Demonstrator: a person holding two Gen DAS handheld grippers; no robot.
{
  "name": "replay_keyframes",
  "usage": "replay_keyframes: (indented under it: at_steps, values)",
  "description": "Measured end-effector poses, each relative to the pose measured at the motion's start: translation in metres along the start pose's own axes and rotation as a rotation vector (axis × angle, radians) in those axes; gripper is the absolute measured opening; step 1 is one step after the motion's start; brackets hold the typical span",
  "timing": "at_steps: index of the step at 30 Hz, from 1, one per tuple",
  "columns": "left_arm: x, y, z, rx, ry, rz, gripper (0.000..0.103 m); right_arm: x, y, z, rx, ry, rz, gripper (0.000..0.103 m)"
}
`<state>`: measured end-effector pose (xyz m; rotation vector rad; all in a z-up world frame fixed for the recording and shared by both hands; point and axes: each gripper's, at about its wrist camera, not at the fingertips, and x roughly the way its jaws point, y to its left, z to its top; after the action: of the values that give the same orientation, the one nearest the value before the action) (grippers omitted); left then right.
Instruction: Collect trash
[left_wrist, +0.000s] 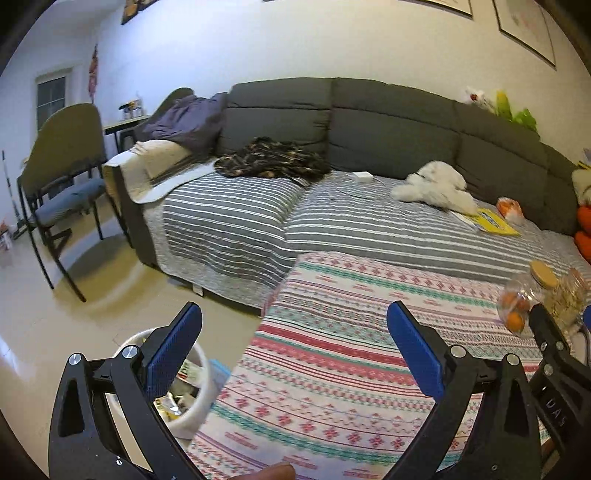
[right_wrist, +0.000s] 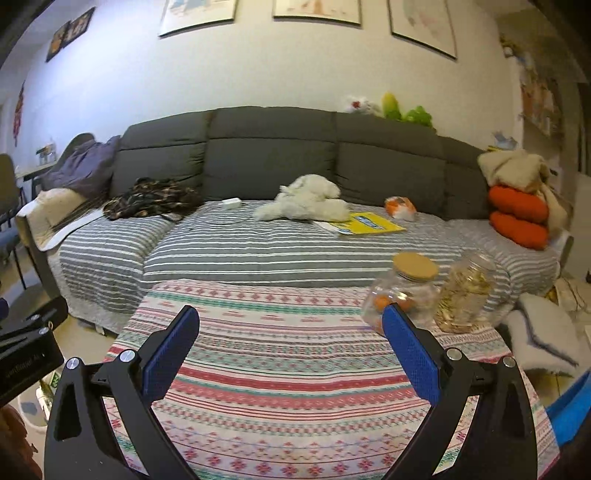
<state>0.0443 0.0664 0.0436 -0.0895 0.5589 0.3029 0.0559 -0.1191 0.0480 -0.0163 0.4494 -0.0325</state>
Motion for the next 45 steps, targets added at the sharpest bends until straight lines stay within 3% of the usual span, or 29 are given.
replay_keyframes:
  at_steps: [8, 24, 45]
  values:
    - [0.011, -0.034, -0.007, 0.059, 0.016, -0.035, 0.096, 0.012, -0.039, -0.017, 0.076, 0.012, -0.035, 0.096]
    - [0.021, -0.080, -0.016, 0.114, 0.028, -0.102, 0.096, 0.020, -0.067, -0.027, 0.049, 0.016, -0.099, 0.096]
    - [0.012, -0.086, -0.016, 0.130, 0.007, -0.133, 0.096, 0.013, -0.076, -0.026, 0.095, 0.001, -0.104, 0.096]
